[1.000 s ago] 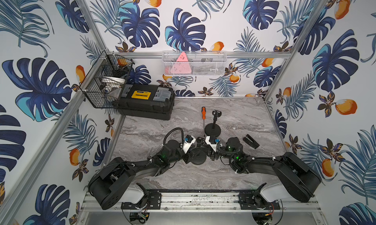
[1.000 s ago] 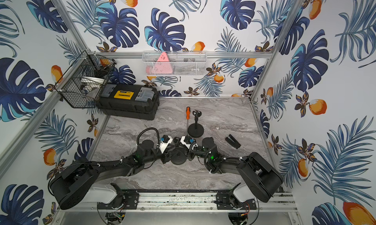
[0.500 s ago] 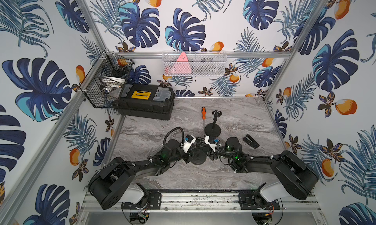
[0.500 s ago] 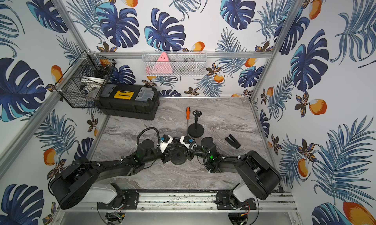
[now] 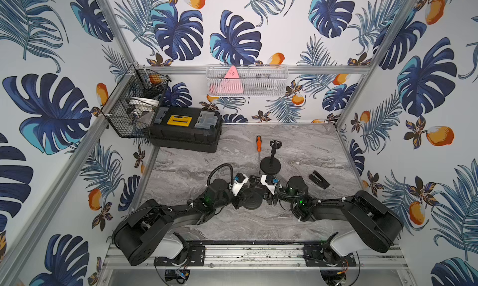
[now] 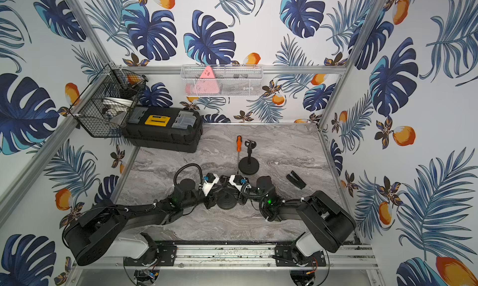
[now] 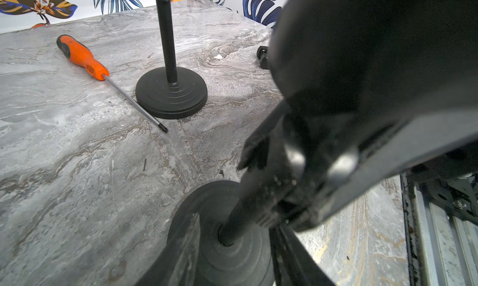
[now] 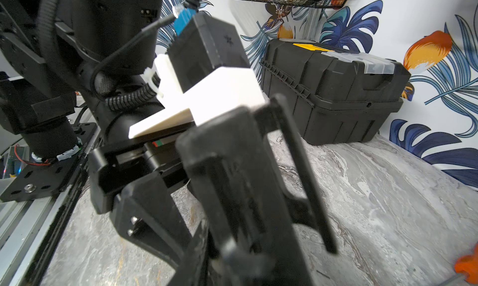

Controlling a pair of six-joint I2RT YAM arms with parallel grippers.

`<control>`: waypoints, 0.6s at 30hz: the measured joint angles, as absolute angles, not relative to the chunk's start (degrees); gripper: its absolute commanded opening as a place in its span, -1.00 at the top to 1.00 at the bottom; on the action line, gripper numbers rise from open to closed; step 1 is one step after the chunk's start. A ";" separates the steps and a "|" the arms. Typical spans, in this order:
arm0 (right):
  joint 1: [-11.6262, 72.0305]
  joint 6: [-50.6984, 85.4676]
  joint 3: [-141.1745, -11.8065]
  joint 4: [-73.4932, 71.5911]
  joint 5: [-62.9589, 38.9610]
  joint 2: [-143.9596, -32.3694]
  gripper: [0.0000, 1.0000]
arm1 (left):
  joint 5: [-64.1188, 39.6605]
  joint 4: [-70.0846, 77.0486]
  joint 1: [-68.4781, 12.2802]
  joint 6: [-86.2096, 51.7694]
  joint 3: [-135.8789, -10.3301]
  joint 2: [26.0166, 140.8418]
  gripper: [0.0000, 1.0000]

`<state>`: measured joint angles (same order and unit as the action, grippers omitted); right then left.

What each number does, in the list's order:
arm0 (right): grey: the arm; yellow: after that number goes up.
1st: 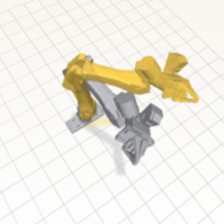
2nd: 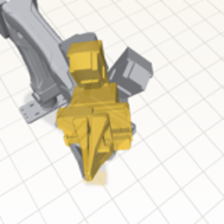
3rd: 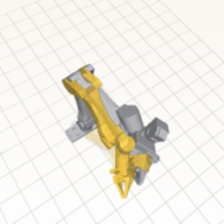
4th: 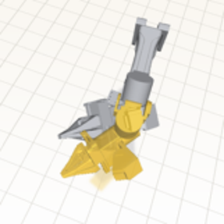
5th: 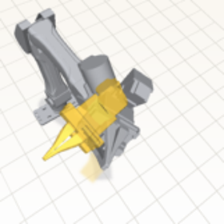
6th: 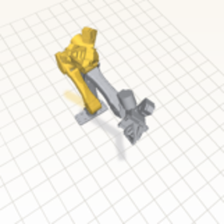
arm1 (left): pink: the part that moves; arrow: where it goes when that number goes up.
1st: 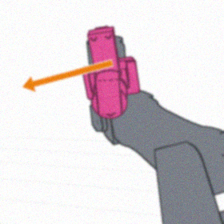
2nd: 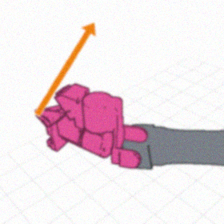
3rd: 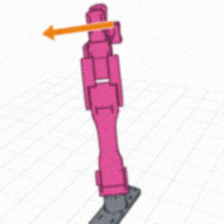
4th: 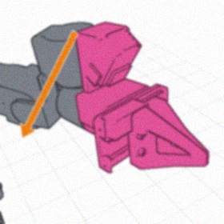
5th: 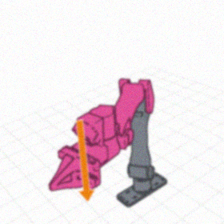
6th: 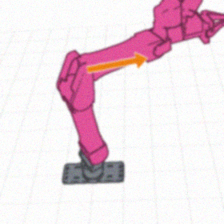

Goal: Assemble a microphone stand
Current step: Hold the microphone stand pole at the microphone stand base.

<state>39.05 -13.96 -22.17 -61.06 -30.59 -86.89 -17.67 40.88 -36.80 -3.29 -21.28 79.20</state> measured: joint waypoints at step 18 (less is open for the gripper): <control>39.05 -13.96 -22.09 -61.71 -30.72 -87.22 1.00 | -5.23 44.97 -42.52 -4.62 -15.68 73.03 0.06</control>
<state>39.05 -13.96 -22.09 -61.71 -30.72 -87.22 -5.23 44.97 -42.52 -4.62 -15.68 73.03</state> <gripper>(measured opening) 0.257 0.472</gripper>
